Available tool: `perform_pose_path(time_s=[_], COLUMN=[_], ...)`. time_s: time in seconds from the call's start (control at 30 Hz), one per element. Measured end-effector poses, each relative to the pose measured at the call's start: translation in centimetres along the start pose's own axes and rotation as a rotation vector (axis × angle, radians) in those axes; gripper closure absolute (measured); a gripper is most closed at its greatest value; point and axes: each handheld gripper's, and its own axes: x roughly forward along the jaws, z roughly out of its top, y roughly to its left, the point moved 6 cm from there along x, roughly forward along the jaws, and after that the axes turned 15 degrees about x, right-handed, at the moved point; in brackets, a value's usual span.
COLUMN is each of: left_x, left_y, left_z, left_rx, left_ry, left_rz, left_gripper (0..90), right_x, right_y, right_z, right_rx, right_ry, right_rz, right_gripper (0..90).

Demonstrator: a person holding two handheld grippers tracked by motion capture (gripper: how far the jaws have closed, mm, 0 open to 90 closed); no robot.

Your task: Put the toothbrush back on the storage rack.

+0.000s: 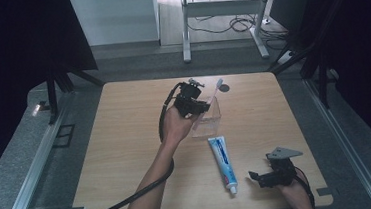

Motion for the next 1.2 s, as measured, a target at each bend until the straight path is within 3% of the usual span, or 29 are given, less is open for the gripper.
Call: perform_pose_path(time_s=[0.23,0.67,0.97,1.2], left_x=[0.8,2.3,3.4,4.4], left_y=[0.3,2.0,2.3,2.1], left_z=[0.9,1.1,1.0,0.5], left_rx=[-0.007,-0.030,-0.008,0.005], left_ry=[-0.032,-0.063,-0.052,-0.037], left_rz=[0.005,0.044,0.096,0.107], left_gripper=[79.0,79.0,79.0,78.9], right_x=[0.1,0.1,0.1,0.1], right_y=[0.0,0.1,0.1,0.1], right_z=[-0.1,-0.1,-0.1,-0.1], right_rx=[-0.002,-0.002,-0.002,-0.003], right_ry=[0.006,0.008,0.008,0.009], right_rz=[0.002,0.007,0.010,0.011], right_gripper=[0.0,0.0,0.0,0.0])
